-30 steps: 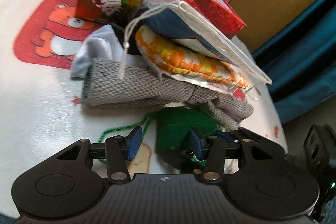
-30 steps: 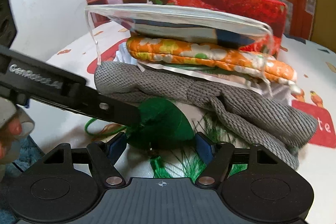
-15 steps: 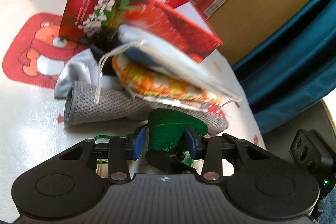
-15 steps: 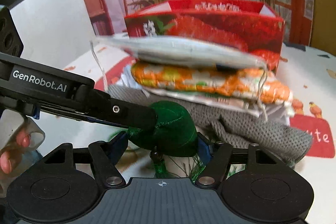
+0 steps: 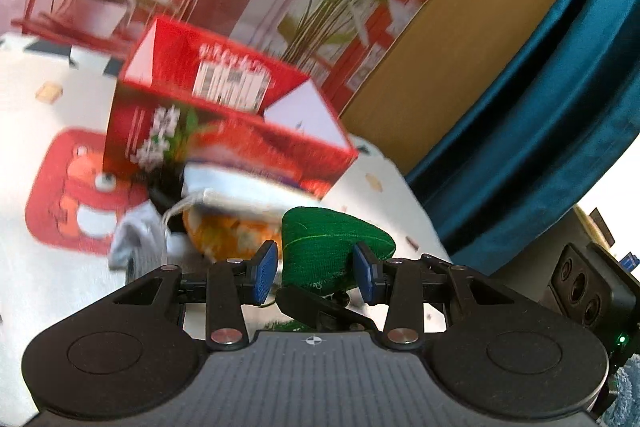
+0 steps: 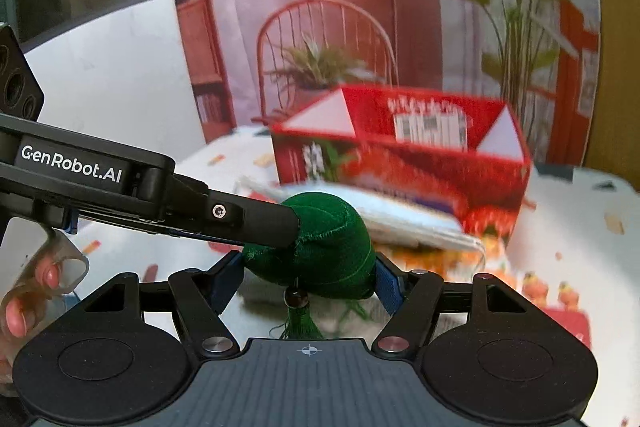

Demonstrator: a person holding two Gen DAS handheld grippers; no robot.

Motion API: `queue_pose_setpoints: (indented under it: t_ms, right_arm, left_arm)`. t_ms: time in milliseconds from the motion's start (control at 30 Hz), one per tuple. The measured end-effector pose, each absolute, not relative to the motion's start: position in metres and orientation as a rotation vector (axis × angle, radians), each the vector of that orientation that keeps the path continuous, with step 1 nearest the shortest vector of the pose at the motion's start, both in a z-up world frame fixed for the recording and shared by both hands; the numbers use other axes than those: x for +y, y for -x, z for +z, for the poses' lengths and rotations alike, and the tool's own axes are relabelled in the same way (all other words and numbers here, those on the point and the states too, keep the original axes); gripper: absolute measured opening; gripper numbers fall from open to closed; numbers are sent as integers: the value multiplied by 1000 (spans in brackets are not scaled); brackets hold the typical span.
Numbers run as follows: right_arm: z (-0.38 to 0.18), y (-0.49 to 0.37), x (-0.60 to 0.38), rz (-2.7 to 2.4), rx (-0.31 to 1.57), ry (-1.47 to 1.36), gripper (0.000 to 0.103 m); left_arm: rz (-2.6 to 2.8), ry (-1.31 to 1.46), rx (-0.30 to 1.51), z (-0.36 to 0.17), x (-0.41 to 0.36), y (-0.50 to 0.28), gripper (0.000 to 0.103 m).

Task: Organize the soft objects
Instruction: 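Lift the green pouch with the left gripper over the red box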

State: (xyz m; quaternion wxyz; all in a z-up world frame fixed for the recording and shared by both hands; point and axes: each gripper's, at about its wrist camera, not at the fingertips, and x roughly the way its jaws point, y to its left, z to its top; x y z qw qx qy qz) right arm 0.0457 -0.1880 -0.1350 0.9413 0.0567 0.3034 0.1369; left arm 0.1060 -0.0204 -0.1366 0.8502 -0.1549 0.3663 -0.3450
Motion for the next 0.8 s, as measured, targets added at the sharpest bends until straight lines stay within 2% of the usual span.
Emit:
queue_pose_setpoints:
  t_ms: [433,800]
  right_arm:
    - [-56,-105,-198,318,519,-112,65]
    - [-14,-185,-208,335,438,-47,65]
  left_arm:
    - [-738,320,632,-60,-18,-140,43]
    - [-716,303,537,-12,-31,-197,43]
